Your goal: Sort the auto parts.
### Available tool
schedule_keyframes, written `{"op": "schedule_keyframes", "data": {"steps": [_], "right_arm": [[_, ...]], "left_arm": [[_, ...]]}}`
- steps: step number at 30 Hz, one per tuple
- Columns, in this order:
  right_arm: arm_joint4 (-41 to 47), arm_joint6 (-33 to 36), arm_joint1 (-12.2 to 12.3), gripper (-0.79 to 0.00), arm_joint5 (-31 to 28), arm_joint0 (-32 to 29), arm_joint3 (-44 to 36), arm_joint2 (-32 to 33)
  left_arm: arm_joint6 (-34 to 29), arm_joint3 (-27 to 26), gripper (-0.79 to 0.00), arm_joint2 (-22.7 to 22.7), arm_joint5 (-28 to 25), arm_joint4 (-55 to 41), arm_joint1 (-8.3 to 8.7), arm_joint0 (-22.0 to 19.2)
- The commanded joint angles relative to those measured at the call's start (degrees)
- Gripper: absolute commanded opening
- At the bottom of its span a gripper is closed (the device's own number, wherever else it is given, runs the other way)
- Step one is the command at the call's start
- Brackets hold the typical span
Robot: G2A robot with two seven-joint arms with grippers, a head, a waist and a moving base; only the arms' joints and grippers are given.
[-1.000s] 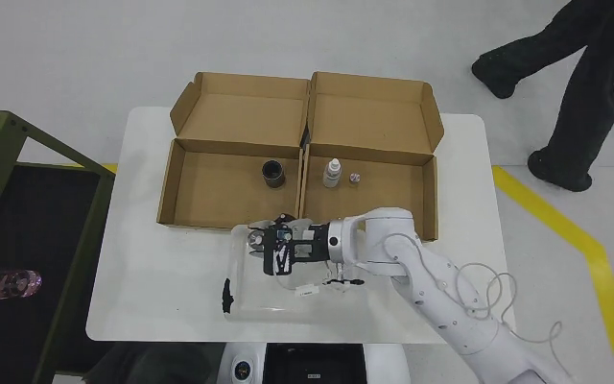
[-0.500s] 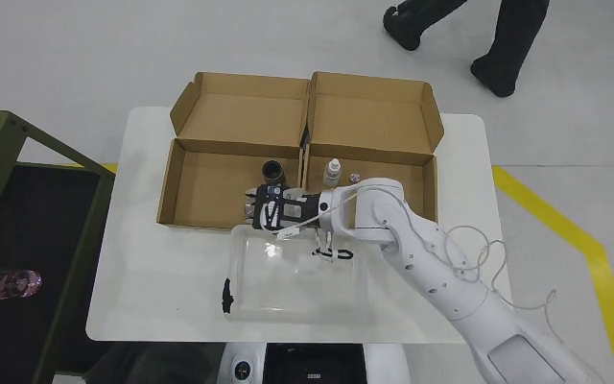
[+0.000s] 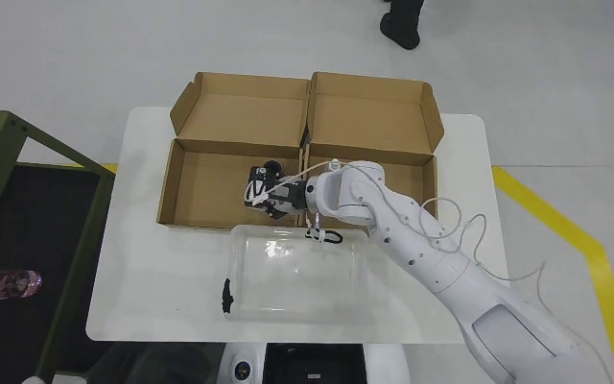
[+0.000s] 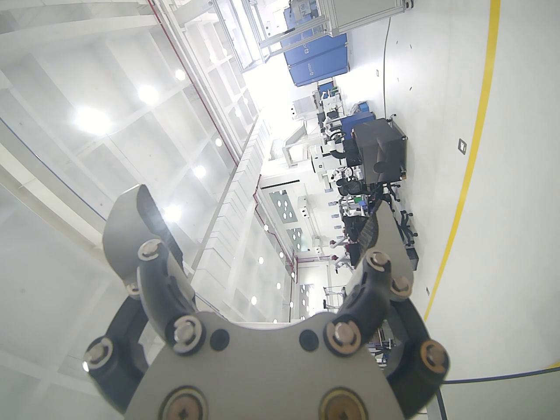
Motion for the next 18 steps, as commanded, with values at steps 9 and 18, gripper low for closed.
{"op": "schedule_keyframes", "data": {"steps": [9,18], "right_arm": [[-1.10,0.31,-2.35,-0.785,1.09,2.82,6.89,-3.31],[-2.79,0.67,-4.06,-0.776,1.59,4.19,10.49,-5.30]], "left_arm": [[0.00,0.00,0.000,0.00,0.00,0.00,0.00,0.00],[0.00,0.00,0.000,0.00,0.00,0.00,0.00,0.00]]}}
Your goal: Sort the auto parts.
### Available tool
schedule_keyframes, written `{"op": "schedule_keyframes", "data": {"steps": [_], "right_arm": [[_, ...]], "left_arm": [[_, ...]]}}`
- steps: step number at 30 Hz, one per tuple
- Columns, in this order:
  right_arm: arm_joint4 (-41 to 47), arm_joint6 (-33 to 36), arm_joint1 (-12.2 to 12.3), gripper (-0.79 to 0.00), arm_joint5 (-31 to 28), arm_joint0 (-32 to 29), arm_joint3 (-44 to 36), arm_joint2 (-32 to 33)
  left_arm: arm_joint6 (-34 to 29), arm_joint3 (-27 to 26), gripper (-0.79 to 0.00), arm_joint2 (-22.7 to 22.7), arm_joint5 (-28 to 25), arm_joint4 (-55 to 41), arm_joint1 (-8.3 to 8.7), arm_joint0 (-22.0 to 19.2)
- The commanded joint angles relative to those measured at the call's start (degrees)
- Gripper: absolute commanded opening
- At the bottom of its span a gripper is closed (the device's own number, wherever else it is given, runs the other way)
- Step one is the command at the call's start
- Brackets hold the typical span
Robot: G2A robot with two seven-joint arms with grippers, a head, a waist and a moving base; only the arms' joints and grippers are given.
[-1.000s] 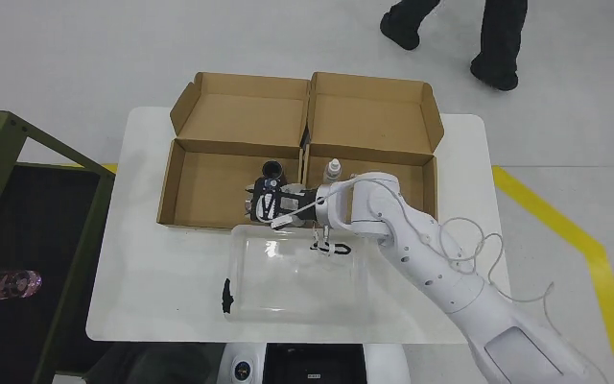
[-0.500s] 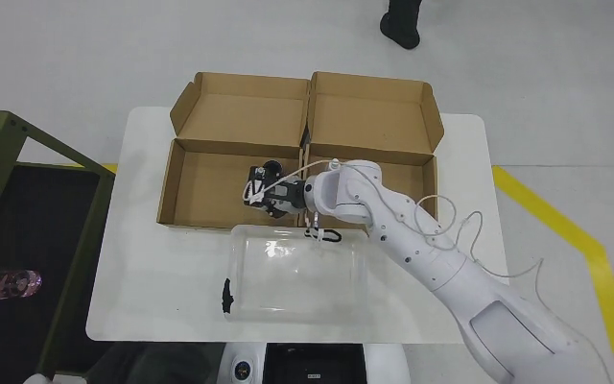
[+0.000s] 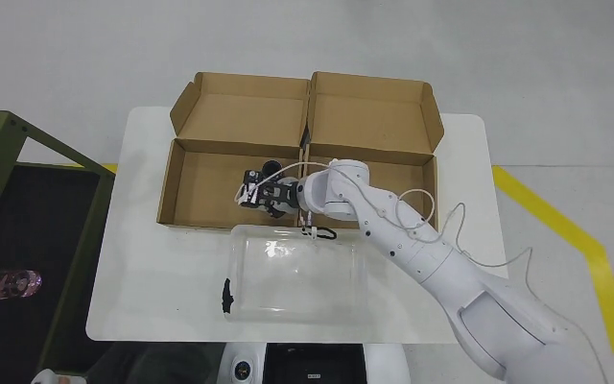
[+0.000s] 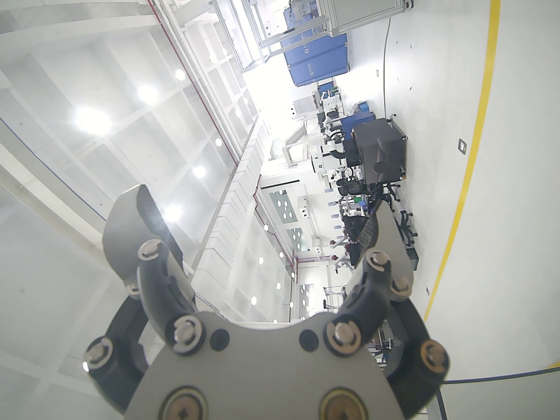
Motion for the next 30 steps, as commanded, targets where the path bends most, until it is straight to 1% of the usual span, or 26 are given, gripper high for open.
{"op": "schedule_keyframes", "data": {"steps": [1,6,10,16,25,30], "right_arm": [[-0.13,-0.02,-0.32,-0.770,-0.03,0.21,0.77,-0.28],[-0.69,0.38,-1.15,-0.714,-0.10,0.73,2.50,-1.01],[-0.90,0.66,-1.78,-0.637,-0.18,1.04,3.78,-1.44],[-1.43,0.78,-2.57,-0.610,-0.35,1.35,5.37,-1.85],[-2.26,0.87,-3.31,-0.496,-0.77,1.52,6.64,-1.73],[-2.93,1.18,-3.30,-0.471,-1.33,1.38,5.17,-1.13]], "left_arm": [[0.00,0.00,0.000,0.00,0.00,0.00,0.00,0.00],[0.00,0.00,0.000,0.00,0.00,0.00,0.00,0.00],[0.00,0.00,0.000,0.00,0.00,0.00,0.00,0.00],[0.00,0.00,0.000,0.00,0.00,0.00,0.00,0.00],[0.00,0.00,0.000,0.00,0.00,0.00,0.00,0.00],[0.00,0.00,0.000,0.00,0.00,0.00,0.00,0.00]]}}
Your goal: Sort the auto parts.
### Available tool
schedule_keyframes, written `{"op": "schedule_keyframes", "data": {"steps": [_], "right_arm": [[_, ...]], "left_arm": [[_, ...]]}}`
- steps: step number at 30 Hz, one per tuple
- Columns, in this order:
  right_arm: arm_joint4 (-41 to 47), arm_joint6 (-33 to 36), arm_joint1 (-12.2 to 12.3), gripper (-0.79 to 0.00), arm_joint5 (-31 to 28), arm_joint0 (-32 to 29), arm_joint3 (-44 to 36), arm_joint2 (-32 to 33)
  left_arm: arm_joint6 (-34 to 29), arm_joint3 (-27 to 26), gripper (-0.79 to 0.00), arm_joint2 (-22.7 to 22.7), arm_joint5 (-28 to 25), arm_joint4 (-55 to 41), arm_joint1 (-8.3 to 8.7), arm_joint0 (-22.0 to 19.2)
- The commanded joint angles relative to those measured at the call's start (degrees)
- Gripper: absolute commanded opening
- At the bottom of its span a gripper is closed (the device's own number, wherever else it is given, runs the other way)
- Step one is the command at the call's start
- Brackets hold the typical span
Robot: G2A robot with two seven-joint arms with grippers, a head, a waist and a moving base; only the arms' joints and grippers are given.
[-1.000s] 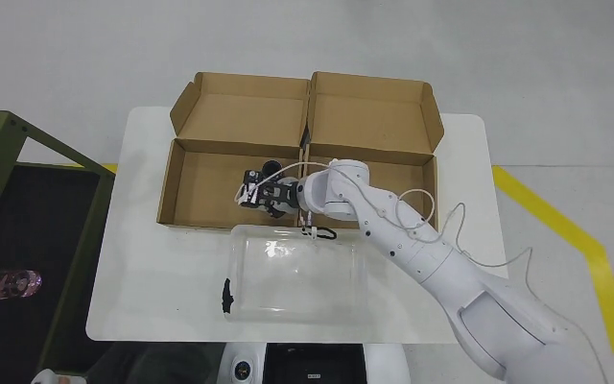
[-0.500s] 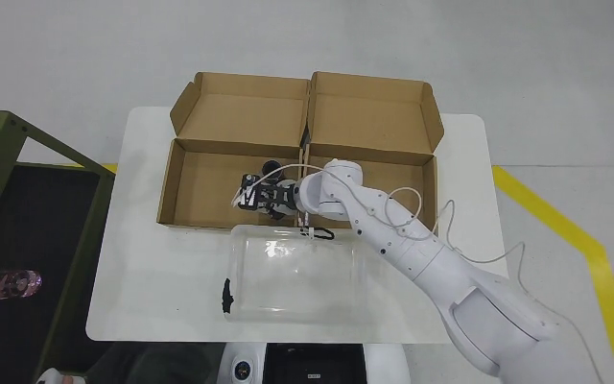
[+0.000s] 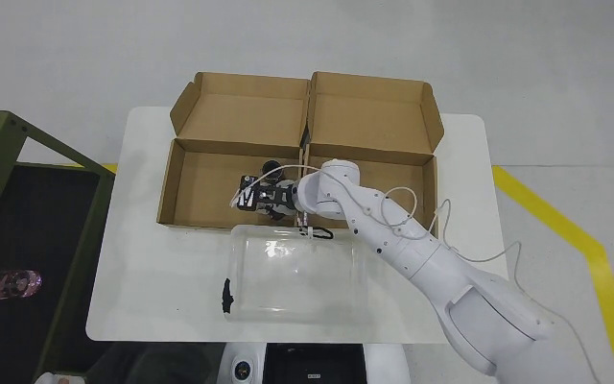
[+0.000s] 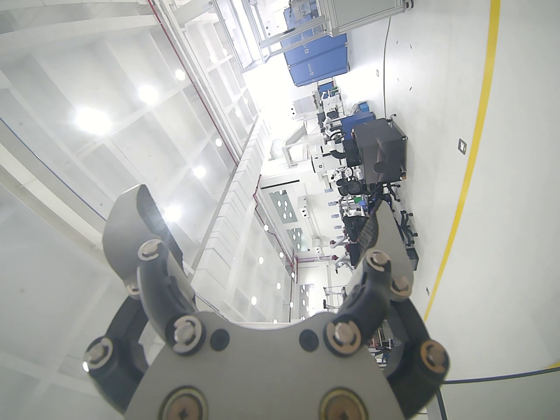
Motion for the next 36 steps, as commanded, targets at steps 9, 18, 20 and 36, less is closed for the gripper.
{"op": "schedule_keyframes", "data": {"steps": [9,18,20,36], "right_arm": [[0.06,0.22,0.71,-0.474,-1.41,-1.02,-5.75,2.79],[-0.14,0.77,3.17,-0.468,-3.21,-4.34,-15.36,9.11],[-0.43,1.25,4.05,-0.465,-3.89,-6.05,-18.50,11.08],[1.50,2.86,10.80,-0.437,-11.77,-25.51,-41.90,29.00]], "left_arm": [[0.00,0.00,0.000,0.00,0.00,0.00,0.00,0.00],[0.00,0.00,0.000,0.00,0.00,0.00,0.00,0.00],[0.00,0.00,0.000,0.00,0.00,0.00,0.00,0.00],[0.00,0.00,0.000,0.00,0.00,0.00,0.00,0.00]]}}
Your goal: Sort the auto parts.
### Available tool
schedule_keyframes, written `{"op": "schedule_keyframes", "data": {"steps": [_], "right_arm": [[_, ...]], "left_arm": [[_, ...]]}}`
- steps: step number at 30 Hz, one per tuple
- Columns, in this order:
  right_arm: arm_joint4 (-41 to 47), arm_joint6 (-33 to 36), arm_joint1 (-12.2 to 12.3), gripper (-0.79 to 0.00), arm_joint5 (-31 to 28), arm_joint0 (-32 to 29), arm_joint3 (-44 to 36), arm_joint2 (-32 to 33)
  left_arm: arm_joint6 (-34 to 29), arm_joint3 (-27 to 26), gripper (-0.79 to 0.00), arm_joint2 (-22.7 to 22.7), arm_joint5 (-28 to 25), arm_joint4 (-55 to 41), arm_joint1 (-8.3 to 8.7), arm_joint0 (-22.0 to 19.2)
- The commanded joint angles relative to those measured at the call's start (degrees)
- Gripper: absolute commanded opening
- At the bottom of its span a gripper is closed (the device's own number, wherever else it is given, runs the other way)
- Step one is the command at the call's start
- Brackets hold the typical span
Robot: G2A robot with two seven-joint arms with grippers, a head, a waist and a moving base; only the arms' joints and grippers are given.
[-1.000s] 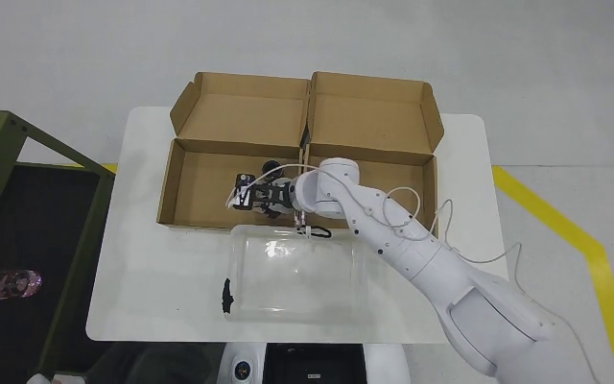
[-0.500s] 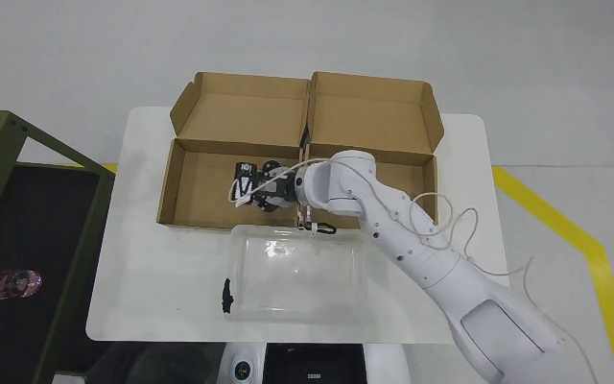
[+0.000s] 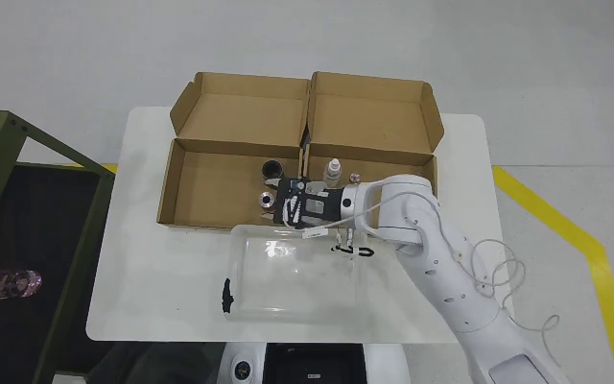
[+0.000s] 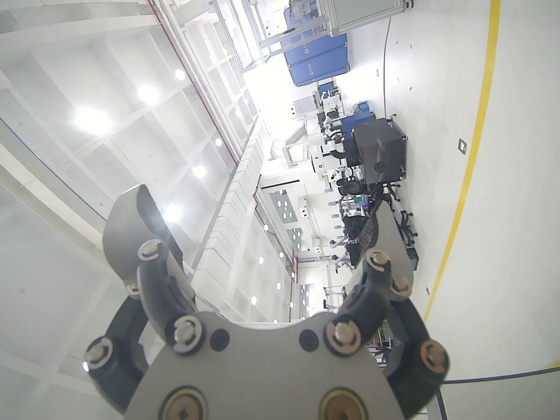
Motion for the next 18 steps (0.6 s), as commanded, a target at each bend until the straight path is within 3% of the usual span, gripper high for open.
{"op": "schedule_keyframes", "data": {"steps": [1,11,18], "right_arm": [[0.28,-0.43,0.71,-0.437,-0.73,-2.59,-2.02,2.61],[-1.55,-5.07,3.73,-0.391,-4.68,-14.47,-8.27,13.19],[-3.46,-12.81,5.11,-0.397,-4.89,-21.14,-8.78,19.57]], "left_arm": [[0.00,0.00,0.000,0.00,0.00,0.00,0.00,0.00],[0.00,0.00,0.000,0.00,0.00,0.00,0.00,0.00],[0.00,0.00,0.000,0.00,0.00,0.00,0.00,0.00]]}}
